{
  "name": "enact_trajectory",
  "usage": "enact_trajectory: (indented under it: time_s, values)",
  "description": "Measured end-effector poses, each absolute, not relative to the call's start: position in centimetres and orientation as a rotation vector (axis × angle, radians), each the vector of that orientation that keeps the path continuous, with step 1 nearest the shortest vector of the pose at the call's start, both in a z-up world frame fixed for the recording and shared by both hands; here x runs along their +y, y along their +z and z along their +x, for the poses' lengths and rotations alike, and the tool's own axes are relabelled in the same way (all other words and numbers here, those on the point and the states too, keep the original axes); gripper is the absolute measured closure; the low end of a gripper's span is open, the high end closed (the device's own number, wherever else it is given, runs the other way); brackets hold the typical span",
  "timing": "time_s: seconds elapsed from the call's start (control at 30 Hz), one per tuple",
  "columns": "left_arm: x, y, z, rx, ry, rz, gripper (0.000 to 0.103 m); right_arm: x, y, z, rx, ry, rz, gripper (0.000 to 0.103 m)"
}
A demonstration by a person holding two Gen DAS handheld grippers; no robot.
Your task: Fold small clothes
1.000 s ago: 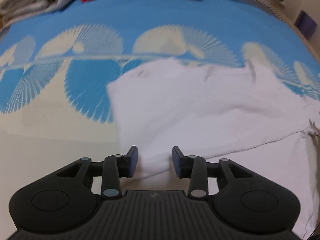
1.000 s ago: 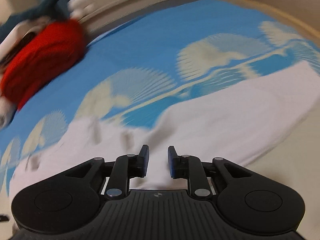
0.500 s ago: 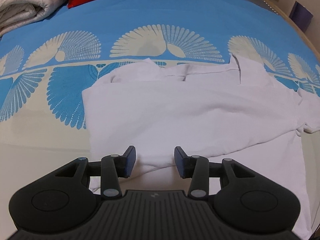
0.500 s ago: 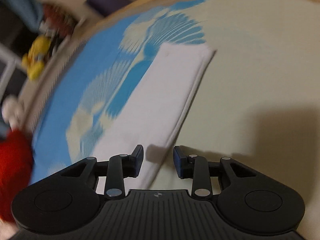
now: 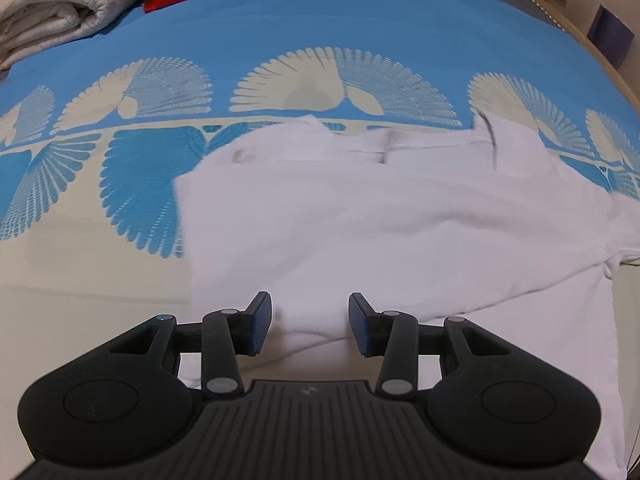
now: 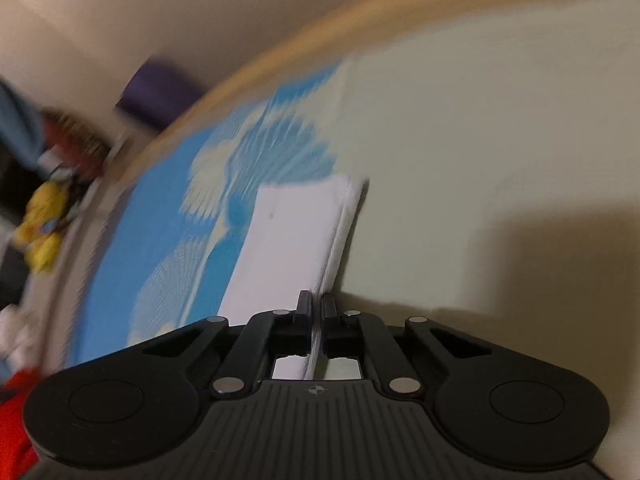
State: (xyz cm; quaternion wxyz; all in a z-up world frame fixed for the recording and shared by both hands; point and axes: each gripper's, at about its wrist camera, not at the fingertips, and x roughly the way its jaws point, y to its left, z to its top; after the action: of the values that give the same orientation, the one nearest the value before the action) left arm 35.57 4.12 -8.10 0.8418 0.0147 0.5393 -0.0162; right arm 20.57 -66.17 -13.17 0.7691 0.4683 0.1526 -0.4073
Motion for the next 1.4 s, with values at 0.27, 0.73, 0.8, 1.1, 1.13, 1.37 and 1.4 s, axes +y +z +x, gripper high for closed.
enact_trajectory:
  time_s: [0.27, 0.73, 0.8, 1.1, 1.13, 1.37, 1.4]
  values:
    - [7.0, -6.7, 34.6, 1.117, -0.018, -0.014, 0.056, -63.7, -11.3, 21.9, 0.405, -0.993, 0.874, 0.100]
    - [14.4, -3.9, 32.9, 1.070, 0.067, -0.162, 0.056, -21.0, 1.4, 28.9, 0.315, 0.255, 0.215, 0.099]
    - [15.3, -3.7, 32.8, 1.069, 0.074, -0.195, 0.056, -14.9, -1.5, 29.3, 0.493, 0.453, 0.235, 0.086]
    - [16.9, -4.4, 33.1, 1.070, 0.061, -0.331, 0.058, -6.4, -6.2, 25.3, 1.025, 0.551, -0.148, 0.070]
    - [16.9, -4.6, 33.2, 1.059, 0.051, -0.354, 0.059, -7.3, -4.7, 25.0, 1.000, 0.503, -0.188, 0.069]
    - [16.0, -8.1, 34.3, 0.994, 0.009, -0.486, 0.085, -18.2, 0.8, 24.2, 0.855, 0.164, 0.086, 0.054]
    - [15.8, -8.6, 34.5, 0.998, 0.009, -0.492, 0.085, -19.5, 0.5, 24.4, 0.855, 0.105, 0.108, 0.054]
